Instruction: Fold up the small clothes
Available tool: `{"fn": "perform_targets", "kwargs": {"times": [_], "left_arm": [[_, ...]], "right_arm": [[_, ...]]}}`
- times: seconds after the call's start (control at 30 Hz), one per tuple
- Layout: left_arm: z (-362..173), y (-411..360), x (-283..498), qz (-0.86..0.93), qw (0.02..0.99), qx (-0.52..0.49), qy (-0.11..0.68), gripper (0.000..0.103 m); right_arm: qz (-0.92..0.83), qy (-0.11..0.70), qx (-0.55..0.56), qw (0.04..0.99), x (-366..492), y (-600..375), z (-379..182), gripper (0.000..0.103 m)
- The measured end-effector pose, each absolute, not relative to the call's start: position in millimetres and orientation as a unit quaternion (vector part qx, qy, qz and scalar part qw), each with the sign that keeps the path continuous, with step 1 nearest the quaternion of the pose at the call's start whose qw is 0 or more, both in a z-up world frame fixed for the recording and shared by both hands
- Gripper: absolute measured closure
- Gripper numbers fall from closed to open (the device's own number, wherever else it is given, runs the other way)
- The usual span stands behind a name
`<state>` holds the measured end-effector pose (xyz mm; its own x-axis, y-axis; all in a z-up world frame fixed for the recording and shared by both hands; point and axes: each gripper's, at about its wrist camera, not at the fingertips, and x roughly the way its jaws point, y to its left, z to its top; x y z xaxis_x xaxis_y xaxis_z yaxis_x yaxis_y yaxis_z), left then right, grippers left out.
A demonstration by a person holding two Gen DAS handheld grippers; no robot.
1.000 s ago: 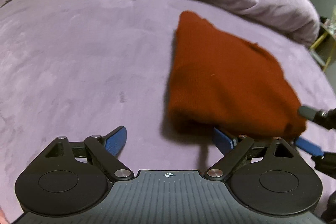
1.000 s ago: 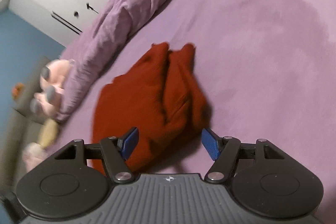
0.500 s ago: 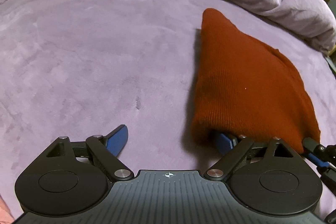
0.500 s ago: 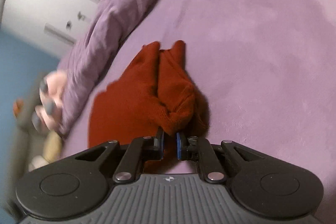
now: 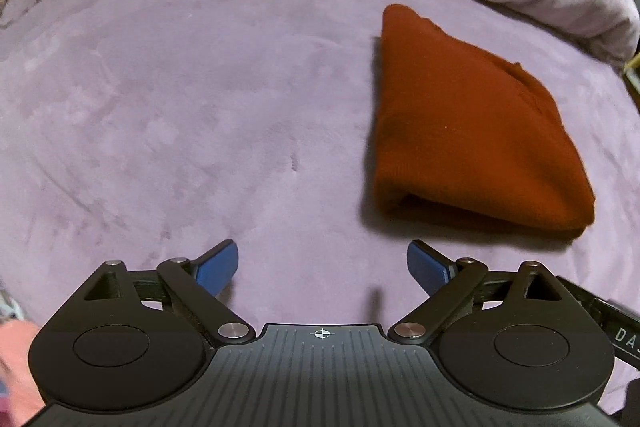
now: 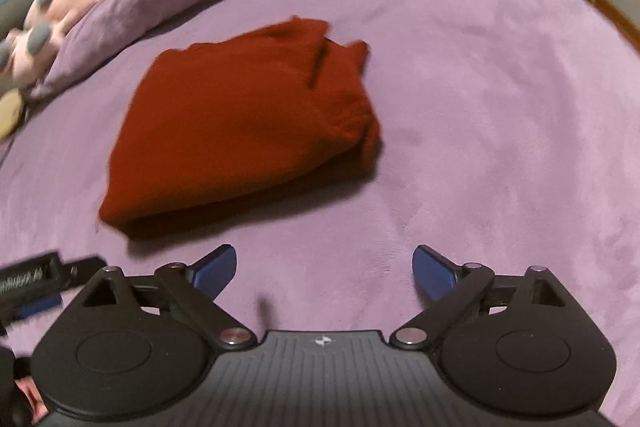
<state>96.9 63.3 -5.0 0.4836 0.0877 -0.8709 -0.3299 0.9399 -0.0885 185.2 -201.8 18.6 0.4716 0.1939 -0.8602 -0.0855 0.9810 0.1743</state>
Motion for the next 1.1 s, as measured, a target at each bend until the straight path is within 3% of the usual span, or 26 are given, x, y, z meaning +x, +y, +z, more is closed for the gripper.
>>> {"fn": "perform_targets", "kwargs": {"times": [0.2, 0.57, 1.1], "left_arm": [[3.2, 61.8, 97.1, 0.126, 0.844, -0.091, 0.513, 0.008], [15.0, 61.9, 93.9, 0.129, 0.851, -0.061, 0.506, 0.007], [18.9, 57.0, 93.7, 0.126, 0.851, -0.031, 0.509, 0.007]], "right_arm": [[0.063, 0.535, 0.013, 0.843, 176.9, -193.6, 33.0, 0.004], [0.053, 0.511, -0.047, 0.856, 177.7, -172.8, 50.5, 0.004], [0.057, 0.509, -0.048, 0.858, 177.6, -166.6, 57.0, 0.004]]}}
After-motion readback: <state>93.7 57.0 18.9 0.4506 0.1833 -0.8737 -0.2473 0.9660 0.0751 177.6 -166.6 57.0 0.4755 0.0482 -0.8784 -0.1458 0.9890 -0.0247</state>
